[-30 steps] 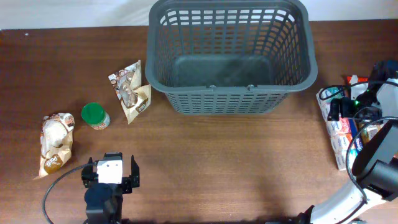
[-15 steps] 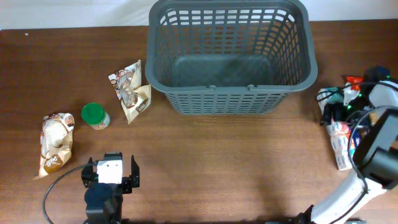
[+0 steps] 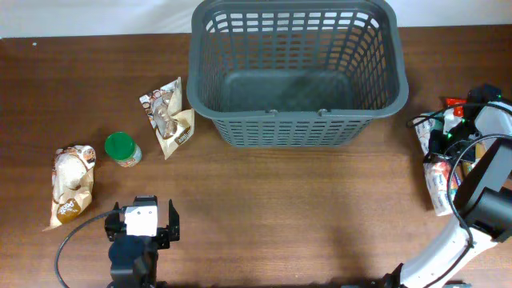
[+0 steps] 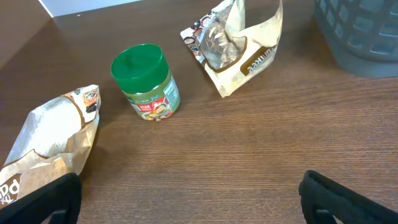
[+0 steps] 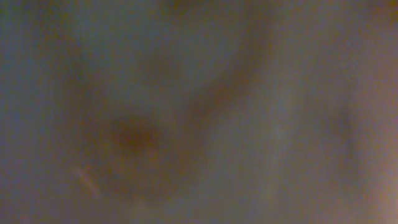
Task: Pack container
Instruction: 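Lift the tissue packs and lower them into the grey basket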
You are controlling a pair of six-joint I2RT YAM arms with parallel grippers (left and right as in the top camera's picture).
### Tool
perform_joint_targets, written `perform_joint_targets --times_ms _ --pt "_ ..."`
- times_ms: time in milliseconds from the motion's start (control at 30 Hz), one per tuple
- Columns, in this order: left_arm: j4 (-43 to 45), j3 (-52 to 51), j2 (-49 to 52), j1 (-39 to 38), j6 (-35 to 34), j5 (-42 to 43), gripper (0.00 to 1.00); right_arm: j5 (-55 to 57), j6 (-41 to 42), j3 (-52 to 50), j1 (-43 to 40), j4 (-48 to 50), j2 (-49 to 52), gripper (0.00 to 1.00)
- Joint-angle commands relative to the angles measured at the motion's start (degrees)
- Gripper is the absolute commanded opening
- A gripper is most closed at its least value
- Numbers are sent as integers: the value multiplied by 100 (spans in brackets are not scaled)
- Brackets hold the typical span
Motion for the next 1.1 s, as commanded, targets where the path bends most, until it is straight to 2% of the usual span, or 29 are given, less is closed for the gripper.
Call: perform_joint_targets --times_ms 0,200,500,600,667,867,1067 --pt "13 -24 -44 -17 92 61 99 -151 361 181 17 -190 269 4" --pt "13 -24 -44 -17 92 59 99 -608 361 1982 17 -1362 -35 4" --pt "13 -24 -44 -17 92 59 99 -1344 494 6295 57 -2822 -254 4" --pt "13 -24 -44 -17 92 59 99 -1873 -96 7661 247 -3112 -254 4" --pt "13 -24 -44 -17 92 59 99 -1996 -164 8356 498 -3189 -289 4" --pt "13 -24 -44 -17 92 61 99 -2116 -389 8883 1700 -2844 -575 4" --pt "13 -24 -44 -17 92 59 99 -1952 -1580 8760 3110 -2761 -496 4"
